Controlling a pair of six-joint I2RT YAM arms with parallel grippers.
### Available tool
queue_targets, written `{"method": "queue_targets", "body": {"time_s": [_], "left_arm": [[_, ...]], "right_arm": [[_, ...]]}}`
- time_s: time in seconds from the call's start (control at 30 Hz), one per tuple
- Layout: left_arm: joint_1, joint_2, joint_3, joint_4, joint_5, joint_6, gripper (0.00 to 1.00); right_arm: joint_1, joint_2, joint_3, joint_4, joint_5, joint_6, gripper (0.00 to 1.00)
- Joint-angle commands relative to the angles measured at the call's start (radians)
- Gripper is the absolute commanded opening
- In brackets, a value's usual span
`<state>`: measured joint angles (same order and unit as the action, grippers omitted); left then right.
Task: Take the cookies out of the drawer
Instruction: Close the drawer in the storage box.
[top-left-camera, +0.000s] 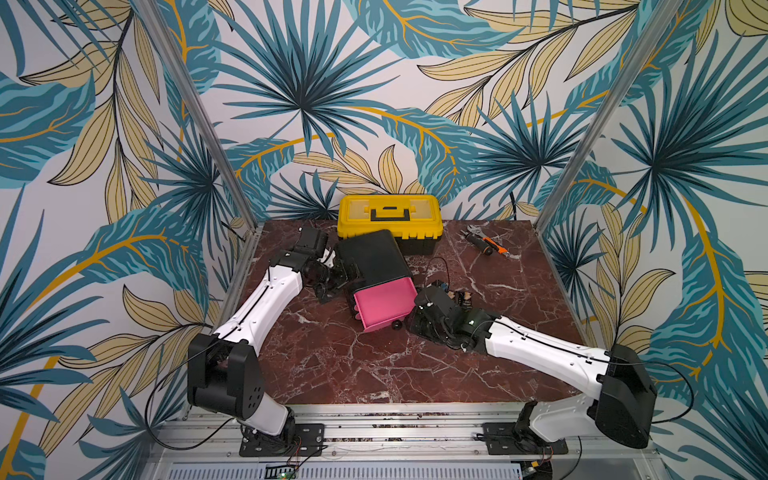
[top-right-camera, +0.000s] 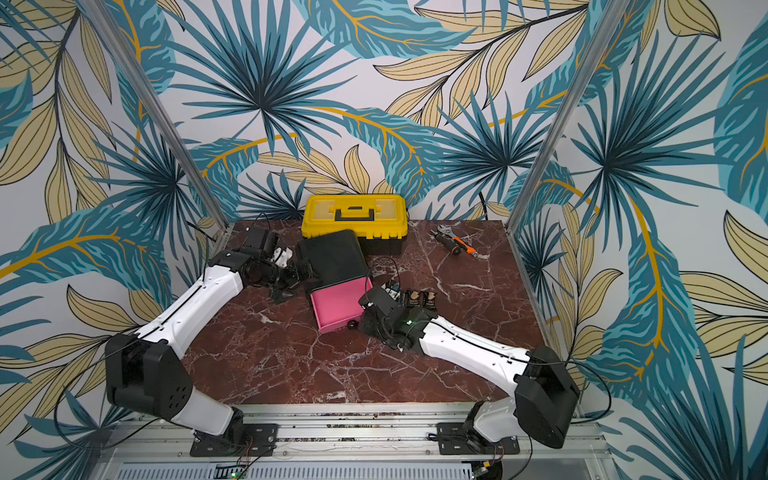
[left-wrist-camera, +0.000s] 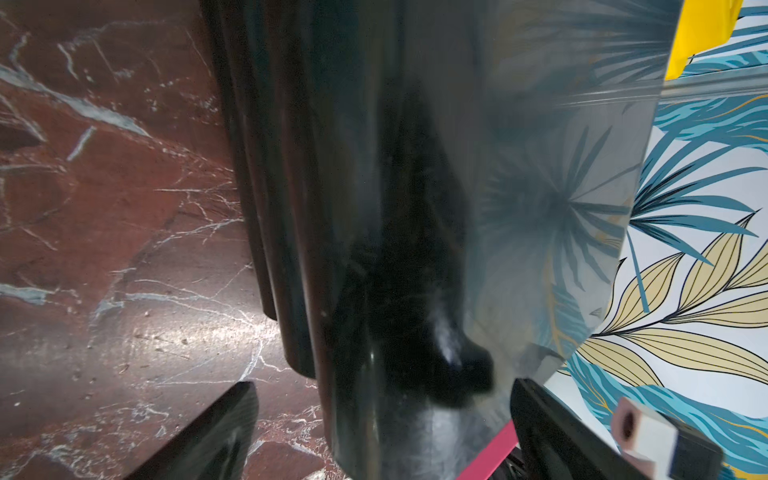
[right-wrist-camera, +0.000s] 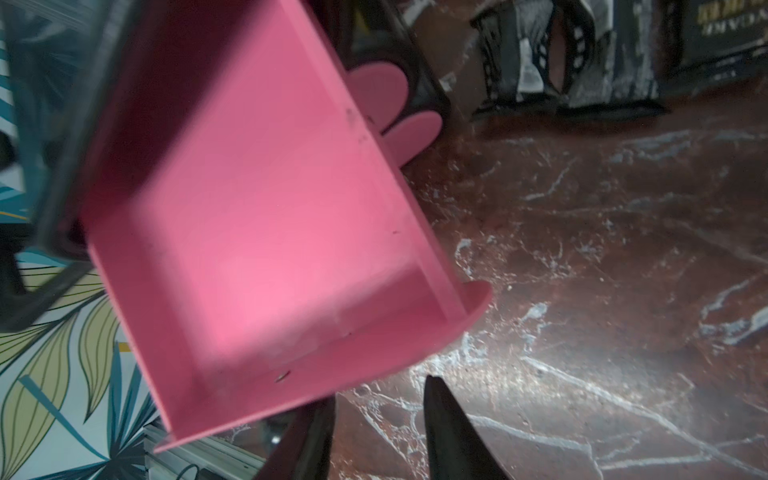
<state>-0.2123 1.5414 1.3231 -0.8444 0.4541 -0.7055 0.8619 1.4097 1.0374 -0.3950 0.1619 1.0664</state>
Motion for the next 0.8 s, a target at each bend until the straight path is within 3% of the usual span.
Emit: {"method": "queue_targets", "body": {"time_s": [0.0, 0.4, 0.63, 0.77], "left_arm": [[0.006, 0.006, -0.027, 0.008, 0.001, 0.016, 1.0], [0.006, -0.009, 0.053, -0.06, -0.007, 0.052, 1.0], [0.007, -0.052, 0.073, -0.08, -0.02, 0.062, 1.0], [0.006, -0.057, 0.083, -0.074, -0.02, 0.063, 1.0]], "right_arm": [[-0.003, 0.021, 0.05, 0.042, 0.059, -0.038, 0.4], [-0.01, 0.179, 0.172, 0.16, 0.016, -0.069, 0.39], [-0.01, 0.118, 0.237, 0.147, 0.077, -0.132, 0.39], [-0.011, 0.042, 0.18, 0.127, 0.11, -0.104, 0.38]]}}
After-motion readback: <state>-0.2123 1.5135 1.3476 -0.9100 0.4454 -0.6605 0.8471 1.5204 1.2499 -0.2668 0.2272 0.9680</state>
